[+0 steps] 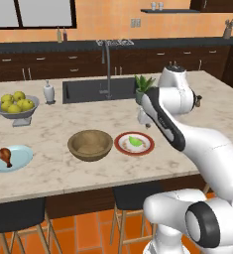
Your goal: Pick the chicken drumstick and lemon wedge from their plates and place them in the bowl. Then put the bowl in the fridge.
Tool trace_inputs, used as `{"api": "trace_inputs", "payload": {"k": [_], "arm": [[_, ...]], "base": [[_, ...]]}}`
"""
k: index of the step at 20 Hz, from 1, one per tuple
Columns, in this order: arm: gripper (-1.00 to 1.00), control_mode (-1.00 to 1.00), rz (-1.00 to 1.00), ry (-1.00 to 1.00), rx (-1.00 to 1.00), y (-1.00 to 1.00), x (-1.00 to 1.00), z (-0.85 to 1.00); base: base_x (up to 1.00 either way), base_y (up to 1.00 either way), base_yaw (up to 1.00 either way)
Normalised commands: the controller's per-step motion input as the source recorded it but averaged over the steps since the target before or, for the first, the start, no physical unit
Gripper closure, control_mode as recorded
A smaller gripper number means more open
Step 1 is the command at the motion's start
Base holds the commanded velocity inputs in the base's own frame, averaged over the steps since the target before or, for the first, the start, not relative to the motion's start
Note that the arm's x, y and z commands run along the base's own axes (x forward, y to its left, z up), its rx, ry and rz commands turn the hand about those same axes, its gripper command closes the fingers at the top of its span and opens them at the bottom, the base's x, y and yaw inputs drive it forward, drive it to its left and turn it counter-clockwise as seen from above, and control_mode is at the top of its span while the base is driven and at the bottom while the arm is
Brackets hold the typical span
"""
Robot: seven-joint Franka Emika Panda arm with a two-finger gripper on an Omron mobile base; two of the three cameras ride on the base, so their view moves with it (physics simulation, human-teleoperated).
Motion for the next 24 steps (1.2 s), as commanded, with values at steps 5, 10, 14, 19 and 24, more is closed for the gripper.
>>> {"api": "trace_inputs", "payload": {"k": [5, 10, 14, 19, 24], "arm": [[-1.00, -1.00, 0.10, 0.06, 0.00, -0.15, 0.83, -0.66], [-1.00, -1.00, 0.09, 0.15, 0.00, -0.04, 0.89, -0.59], [-1.00, -1.00, 0.05, 0.22, 0.00, 0.04, 0.98, -0.61], [-1.00, -1.00, 0.09, 0.21, 0.00, 0.02, 0.70, -0.54], [-1.00, -1.00, 0.07, 0.06, 0.00, 0.08, 0.46, -0.51]], "base": [[0.00, 0.00, 0.00], [0.00, 0.00, 0.00], [0.00, 0.00, 0.00], [0.00, 0.00, 0.00], [0.00, 0.00, 0.00]]}}
